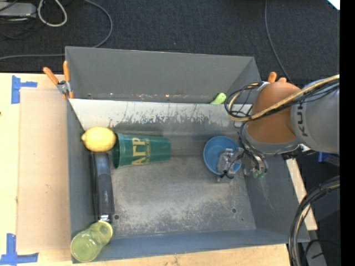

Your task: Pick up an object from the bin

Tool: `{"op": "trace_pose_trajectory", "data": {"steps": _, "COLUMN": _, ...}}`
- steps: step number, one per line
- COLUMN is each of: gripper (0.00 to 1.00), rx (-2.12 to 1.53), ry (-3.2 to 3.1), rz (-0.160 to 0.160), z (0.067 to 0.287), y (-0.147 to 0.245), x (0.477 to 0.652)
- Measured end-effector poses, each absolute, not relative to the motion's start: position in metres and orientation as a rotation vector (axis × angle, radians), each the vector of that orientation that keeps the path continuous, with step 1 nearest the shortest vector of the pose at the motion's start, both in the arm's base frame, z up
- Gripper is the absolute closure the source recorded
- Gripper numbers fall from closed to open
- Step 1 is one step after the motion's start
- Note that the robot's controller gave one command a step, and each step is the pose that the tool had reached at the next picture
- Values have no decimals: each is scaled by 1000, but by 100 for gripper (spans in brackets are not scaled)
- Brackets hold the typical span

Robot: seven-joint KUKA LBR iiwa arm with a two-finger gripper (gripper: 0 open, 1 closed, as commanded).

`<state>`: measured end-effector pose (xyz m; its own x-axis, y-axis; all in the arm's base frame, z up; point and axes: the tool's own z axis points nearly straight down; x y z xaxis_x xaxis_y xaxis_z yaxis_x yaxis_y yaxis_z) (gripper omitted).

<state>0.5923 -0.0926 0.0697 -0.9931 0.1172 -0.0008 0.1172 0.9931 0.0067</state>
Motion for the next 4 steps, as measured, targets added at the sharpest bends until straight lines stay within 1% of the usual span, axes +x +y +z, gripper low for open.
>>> {"op": "trace_pose_trajectory", "data": {"steps": 2, "gripper": 100, "rx": 189, "ry": 3135, "rz": 12, "z": 70, "y": -99, "x": 593}}
{"op": "trace_pose_trajectory", "data": {"steps": 3, "gripper": 100, "rx": 186, "ry": 3137, "rz": 12, "z": 70, "y": -94, "x": 584}}
{"op": "trace_pose_trajectory", "data": {"steps": 4, "gripper": 100, "rx": 189, "ry": 3136, "rz": 13, "z": 70, "y": -97, "x": 585}}
